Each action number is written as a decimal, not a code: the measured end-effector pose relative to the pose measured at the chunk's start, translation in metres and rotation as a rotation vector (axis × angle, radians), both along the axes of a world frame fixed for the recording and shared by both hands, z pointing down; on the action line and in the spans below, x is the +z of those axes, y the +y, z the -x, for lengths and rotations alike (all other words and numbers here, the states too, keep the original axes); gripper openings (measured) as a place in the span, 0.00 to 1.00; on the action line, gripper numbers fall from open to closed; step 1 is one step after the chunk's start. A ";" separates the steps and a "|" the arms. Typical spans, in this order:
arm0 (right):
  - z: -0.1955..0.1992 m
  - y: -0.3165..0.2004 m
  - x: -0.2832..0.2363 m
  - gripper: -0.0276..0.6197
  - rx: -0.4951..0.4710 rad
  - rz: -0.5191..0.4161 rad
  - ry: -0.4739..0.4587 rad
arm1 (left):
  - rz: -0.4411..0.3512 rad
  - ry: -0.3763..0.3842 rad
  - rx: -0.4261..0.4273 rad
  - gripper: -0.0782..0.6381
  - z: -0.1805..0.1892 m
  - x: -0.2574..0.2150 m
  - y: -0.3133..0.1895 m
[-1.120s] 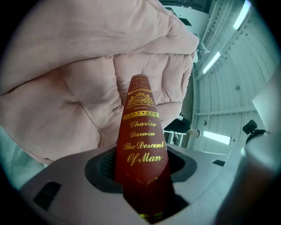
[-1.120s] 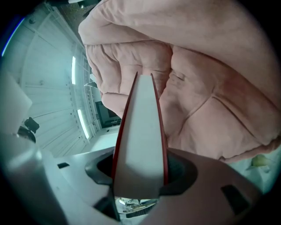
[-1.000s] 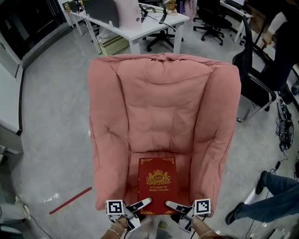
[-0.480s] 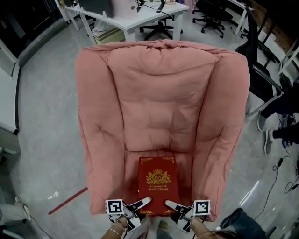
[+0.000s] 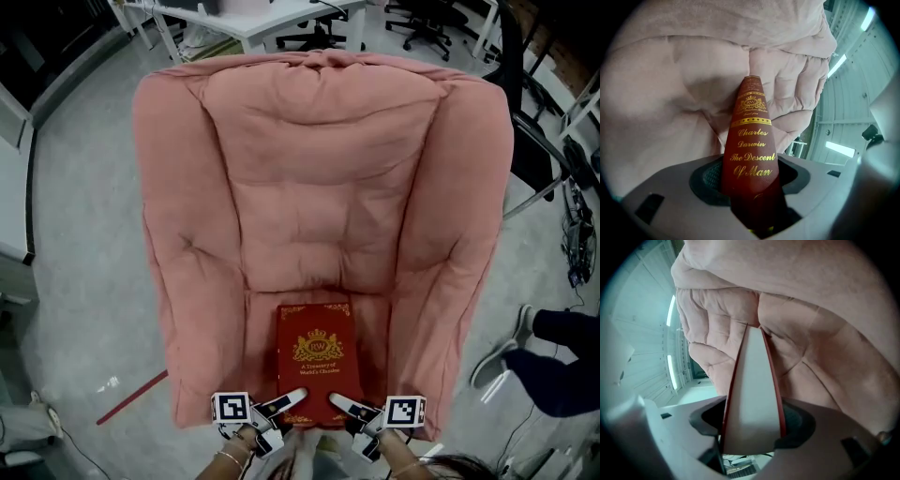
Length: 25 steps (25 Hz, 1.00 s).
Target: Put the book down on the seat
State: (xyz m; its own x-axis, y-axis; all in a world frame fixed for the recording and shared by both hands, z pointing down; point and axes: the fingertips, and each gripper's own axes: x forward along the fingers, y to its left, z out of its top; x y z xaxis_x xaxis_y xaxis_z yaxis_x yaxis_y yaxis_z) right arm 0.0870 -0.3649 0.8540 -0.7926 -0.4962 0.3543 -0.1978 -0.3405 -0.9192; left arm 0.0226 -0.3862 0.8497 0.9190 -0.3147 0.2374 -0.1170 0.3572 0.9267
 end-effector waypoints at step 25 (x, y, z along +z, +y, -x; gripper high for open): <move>-0.008 0.031 0.040 0.62 -0.092 0.131 0.288 | -0.059 -0.356 0.170 0.57 0.030 0.046 0.026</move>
